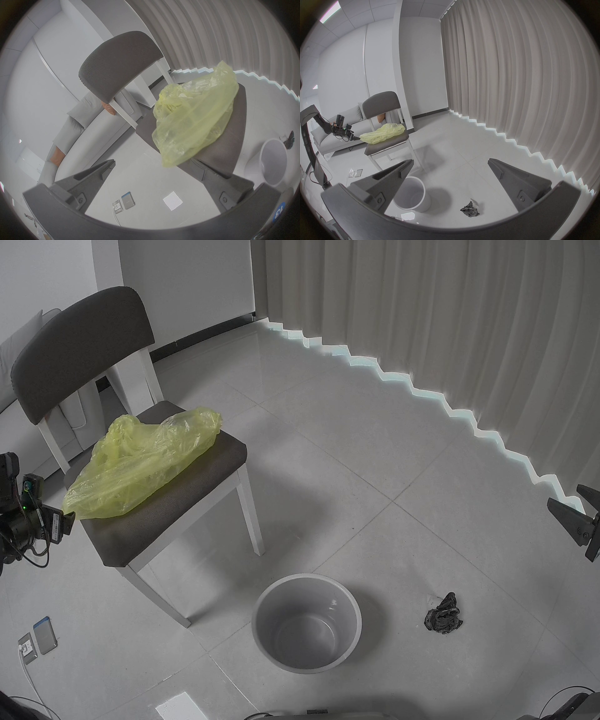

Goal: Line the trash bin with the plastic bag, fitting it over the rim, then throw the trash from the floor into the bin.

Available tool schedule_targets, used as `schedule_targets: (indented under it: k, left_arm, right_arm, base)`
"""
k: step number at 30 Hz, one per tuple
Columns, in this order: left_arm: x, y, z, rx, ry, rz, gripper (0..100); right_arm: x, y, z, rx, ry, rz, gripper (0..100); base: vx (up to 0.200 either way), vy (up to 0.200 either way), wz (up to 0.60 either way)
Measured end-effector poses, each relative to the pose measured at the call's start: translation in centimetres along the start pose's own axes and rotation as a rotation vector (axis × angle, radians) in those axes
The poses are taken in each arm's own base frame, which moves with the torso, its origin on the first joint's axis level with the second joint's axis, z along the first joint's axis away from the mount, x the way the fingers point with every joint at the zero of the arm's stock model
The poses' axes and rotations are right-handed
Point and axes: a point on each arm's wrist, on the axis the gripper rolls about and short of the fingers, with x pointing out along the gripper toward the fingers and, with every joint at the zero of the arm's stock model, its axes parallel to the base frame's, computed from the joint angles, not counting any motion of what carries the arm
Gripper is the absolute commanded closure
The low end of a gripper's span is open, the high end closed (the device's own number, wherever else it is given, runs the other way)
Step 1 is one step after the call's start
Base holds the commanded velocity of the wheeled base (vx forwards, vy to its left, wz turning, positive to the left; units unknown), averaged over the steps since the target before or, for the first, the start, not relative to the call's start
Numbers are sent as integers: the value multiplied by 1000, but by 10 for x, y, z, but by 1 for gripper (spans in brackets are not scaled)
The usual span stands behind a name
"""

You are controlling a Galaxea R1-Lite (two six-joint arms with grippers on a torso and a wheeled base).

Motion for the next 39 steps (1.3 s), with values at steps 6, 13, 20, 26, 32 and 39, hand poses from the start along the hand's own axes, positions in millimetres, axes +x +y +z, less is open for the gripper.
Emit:
schedule_targets:
  k: [6, 13, 20, 26, 32, 39]
  left_arm:
    - [20, 1, 8, -3, 10, 5, 0]
    - [39, 1, 12, -5, 23, 3, 0]
    - [53, 5, 14, -17, -10, 32, 100]
    - [59, 6, 14, -24, -16, 39, 100]
    - [56, 4, 15, -35, -28, 27, 100]
    - [23, -22, 44, -45, -168, -83, 100]
  right_arm:
    - [0, -3, -1, 3, 1, -20, 0]
    - [0, -4, -1, 5, 4, -30, 0]
    - [0, -5, -1, 5, 5, -31, 0]
    - [0, -4, -2, 5, 8, -30, 0]
    - [0, -4, -3, 5, 12, -27, 0]
    - [1, -3, -4, 4, 14, -17, 0]
  base:
    - [0, 0, 0]
    - [0, 0, 0]
    - [0, 0, 0]
    - [0, 0, 0]
    - [0, 0, 0]
    - [0, 0, 0]
